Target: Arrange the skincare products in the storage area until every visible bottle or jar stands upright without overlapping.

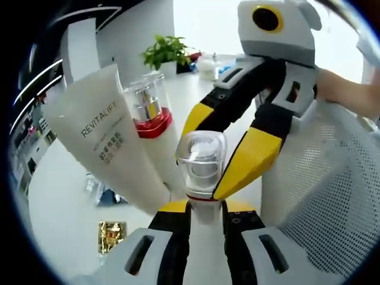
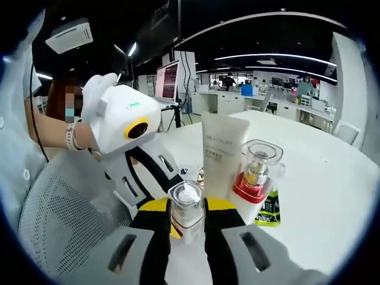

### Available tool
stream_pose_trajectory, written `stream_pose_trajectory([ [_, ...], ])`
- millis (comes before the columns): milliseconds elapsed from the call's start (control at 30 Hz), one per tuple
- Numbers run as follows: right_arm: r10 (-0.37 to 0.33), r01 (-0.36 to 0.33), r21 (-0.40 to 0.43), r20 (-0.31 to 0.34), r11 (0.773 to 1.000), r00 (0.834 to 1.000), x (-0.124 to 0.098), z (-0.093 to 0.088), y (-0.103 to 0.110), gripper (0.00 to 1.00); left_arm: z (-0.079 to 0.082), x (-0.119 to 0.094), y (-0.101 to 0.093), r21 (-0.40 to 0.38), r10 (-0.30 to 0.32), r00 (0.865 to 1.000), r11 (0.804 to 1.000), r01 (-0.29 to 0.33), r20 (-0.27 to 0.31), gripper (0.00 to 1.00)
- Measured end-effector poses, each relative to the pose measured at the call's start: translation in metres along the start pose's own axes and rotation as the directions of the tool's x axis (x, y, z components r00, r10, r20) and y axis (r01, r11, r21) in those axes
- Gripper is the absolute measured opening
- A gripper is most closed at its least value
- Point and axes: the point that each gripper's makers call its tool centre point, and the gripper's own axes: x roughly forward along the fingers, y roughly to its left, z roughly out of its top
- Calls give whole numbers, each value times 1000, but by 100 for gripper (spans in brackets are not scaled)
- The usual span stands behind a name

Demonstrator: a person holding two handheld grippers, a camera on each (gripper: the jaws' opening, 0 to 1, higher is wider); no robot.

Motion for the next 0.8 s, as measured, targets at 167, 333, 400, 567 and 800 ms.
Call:
stream_pose_trajectory([
  [167, -4, 4, 11, -17, 1000, 1000, 1, -5, -4, 21, -3, 4, 1, -3, -8, 1000, 1000, 8, -15, 16],
  [333, -9, 9, -7, -32, 1000, 999, 4, -8, -3, 21, -5, 7, 1, -12, -13, 1000, 1000, 12, -16, 17],
  [400, -11, 11, -5, -31, 1000, 999, 4, -7, -3, 21, -5, 8, 1, -19, -19, 1000, 1000, 19, -14, 17],
  [567, -22, 22, 9, -22, 1000, 1000, 4, -7, -5, 22, -9, 10, 2, -17, -24, 999, 1000, 23, -32, 18],
  [800, -27, 28, 13, -82, 1000, 996, -5, -21, -5, 30, -16, 5, 4, -8, 2, 998, 1000, -2, -66, 23],
])
